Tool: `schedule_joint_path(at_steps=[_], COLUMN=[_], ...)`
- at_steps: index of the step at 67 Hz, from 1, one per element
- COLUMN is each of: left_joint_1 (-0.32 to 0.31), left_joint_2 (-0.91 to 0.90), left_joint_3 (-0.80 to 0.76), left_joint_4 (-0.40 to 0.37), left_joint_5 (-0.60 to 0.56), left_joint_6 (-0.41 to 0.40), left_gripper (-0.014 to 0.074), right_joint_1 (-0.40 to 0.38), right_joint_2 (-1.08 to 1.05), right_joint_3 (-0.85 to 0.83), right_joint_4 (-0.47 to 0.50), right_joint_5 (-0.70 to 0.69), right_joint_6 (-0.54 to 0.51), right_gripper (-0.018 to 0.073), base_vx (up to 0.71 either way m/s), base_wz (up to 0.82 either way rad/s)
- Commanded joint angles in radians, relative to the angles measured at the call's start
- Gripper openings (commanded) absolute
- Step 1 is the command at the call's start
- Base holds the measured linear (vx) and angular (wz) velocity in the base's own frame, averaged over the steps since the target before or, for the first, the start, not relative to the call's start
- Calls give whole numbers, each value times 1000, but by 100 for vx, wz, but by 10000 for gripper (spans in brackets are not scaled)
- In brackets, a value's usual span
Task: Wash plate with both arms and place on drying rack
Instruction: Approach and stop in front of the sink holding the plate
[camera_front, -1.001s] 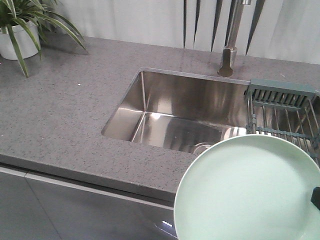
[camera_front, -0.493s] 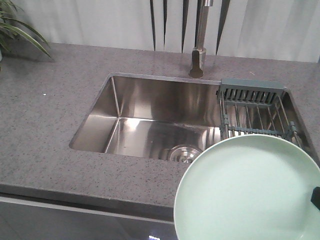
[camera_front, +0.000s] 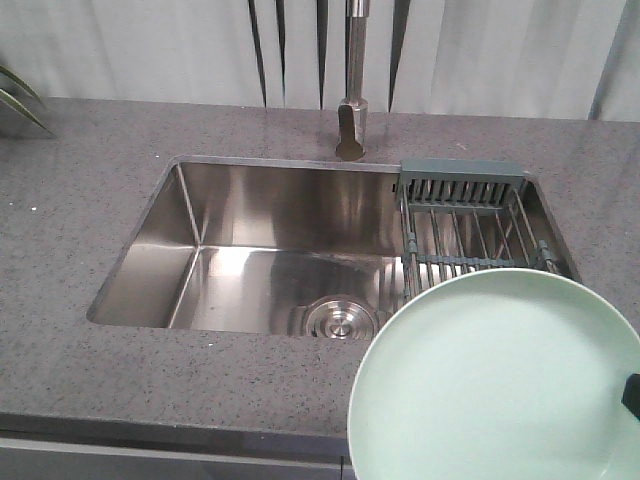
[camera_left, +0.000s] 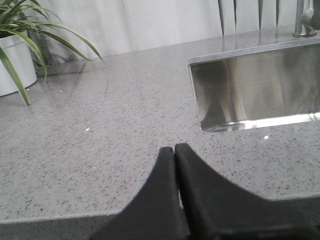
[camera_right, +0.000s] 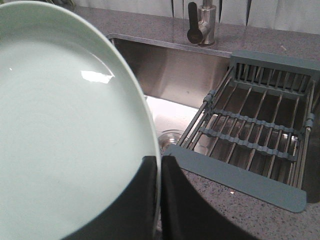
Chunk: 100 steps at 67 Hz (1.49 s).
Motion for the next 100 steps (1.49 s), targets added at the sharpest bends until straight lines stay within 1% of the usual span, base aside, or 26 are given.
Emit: schedule_joint_path(at_steps=[1,100], left_joint_1=[1,1], left_joint_2=[-15,-15], left_joint_3=[-22,-22], left_joint_4=[-5,-5], left_joint_5=[-69,-69], left_joint_6=[-12,-12], left_gripper=[-6,-6], right_joint_1=[-4,-4], right_joint_2=[11,11], right_joint_3=[-26,-26], right_joint_4=[24,24], right_joint_5=[-74,-74], right_joint_6=[-7,-7], right_gripper=[-4,-4], base_vx=[4,5], base_wz=[-8,-4])
